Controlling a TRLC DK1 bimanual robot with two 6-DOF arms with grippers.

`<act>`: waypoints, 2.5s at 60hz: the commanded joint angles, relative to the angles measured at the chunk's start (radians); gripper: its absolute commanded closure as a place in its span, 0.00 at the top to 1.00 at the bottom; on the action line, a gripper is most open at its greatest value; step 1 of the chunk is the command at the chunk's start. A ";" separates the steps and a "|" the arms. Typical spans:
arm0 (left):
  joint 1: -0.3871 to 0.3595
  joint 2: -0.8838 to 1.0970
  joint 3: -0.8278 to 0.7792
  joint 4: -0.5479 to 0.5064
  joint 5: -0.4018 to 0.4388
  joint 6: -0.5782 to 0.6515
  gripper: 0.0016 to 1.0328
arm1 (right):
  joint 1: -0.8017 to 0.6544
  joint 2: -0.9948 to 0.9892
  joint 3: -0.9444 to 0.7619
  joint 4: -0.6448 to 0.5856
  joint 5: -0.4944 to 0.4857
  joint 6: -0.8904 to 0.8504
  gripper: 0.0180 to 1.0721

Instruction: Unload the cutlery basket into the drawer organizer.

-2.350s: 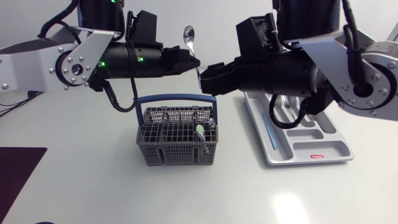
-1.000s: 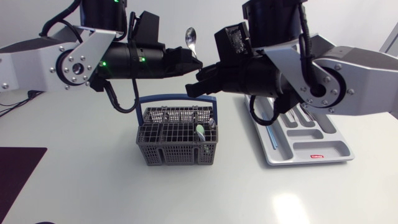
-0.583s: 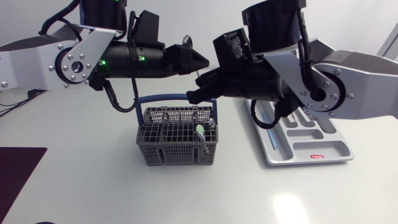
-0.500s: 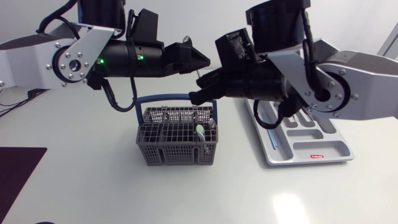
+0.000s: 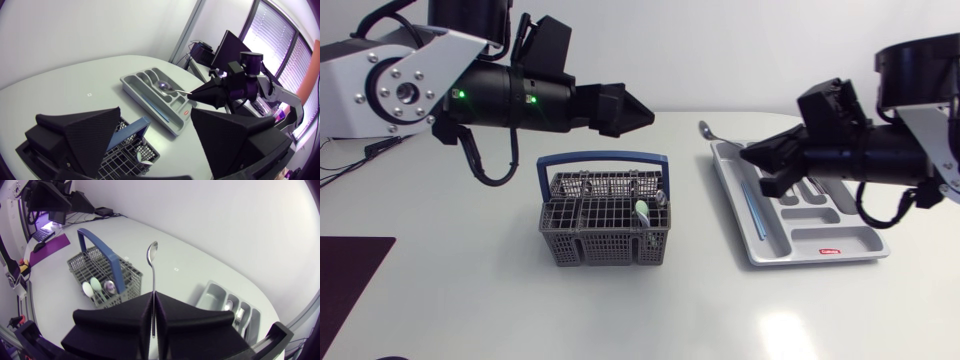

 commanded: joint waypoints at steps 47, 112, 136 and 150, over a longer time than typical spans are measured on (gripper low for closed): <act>-0.004 -0.013 -0.038 0.007 -0.013 0.106 0.96 | -0.823 0.153 -0.048 -0.536 -0.425 -1.163 0.06; -0.030 0.053 -0.057 0.027 -0.043 0.178 0.96 | -0.813 0.492 -0.052 -0.193 -0.183 -1.668 0.05; -0.036 0.037 -0.061 0.013 -0.045 0.180 0.96 | -0.800 0.482 -0.078 0.066 -0.183 -1.574 0.96; -0.033 -0.010 -0.041 -0.099 -0.033 0.301 0.96 | -0.866 0.292 -0.074 -0.053 -0.315 -1.475 0.96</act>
